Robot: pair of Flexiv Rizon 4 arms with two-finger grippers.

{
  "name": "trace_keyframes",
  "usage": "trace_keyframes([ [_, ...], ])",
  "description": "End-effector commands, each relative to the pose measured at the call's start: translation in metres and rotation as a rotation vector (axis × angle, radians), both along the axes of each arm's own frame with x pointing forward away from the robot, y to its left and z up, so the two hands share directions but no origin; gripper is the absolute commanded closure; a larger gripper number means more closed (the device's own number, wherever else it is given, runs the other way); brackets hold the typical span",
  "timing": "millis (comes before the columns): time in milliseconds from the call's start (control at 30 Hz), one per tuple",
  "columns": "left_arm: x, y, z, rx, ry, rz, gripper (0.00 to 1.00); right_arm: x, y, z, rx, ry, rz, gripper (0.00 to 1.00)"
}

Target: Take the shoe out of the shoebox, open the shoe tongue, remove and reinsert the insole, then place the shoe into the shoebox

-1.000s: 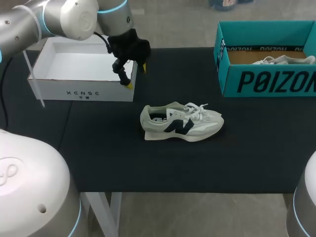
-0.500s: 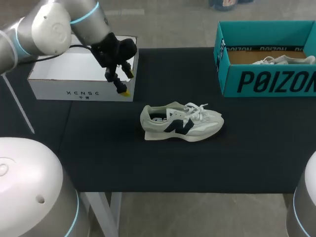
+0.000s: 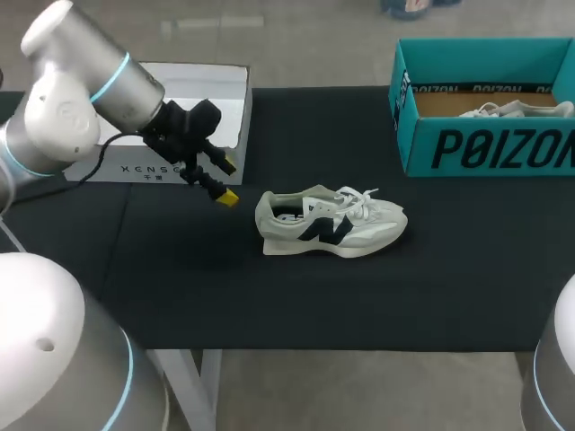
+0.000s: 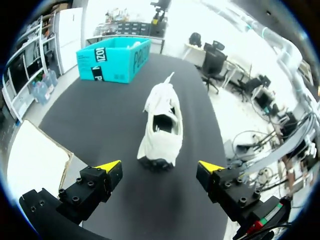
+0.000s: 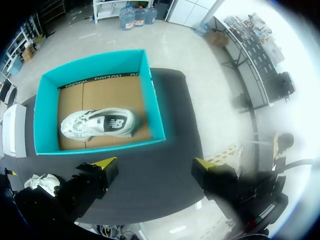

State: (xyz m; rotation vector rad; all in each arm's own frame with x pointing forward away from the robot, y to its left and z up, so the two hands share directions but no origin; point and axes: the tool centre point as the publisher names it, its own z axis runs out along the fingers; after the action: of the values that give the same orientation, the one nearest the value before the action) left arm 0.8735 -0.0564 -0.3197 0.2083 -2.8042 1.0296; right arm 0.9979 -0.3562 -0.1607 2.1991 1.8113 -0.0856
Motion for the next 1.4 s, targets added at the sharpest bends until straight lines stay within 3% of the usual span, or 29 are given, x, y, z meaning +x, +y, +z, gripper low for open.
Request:
trace_keyframes([
  [33,0.001,0.001,-0.013,-0.134,-0.032,-0.051,0.00,0.000,0.000,0.000,0.000,-0.001,-0.001,0.00],
  [500,-0.007,-0.007,-0.038,-0.126,-0.144,-0.104,0.00,0.000,0.000,0.000,0.000,-0.001,-0.001,0.00],
  [867,-0.013,-0.024,-0.063,-0.122,-0.151,-0.079,0.00,0.000,0.000,0.000,0.000,-0.001,-0.001,0.00],
  [1400,0.000,-0.045,-0.087,-0.143,-0.172,-0.034,0.00,0.000,0.000,0.000,0.000,-0.001,-0.001,0.00],
])
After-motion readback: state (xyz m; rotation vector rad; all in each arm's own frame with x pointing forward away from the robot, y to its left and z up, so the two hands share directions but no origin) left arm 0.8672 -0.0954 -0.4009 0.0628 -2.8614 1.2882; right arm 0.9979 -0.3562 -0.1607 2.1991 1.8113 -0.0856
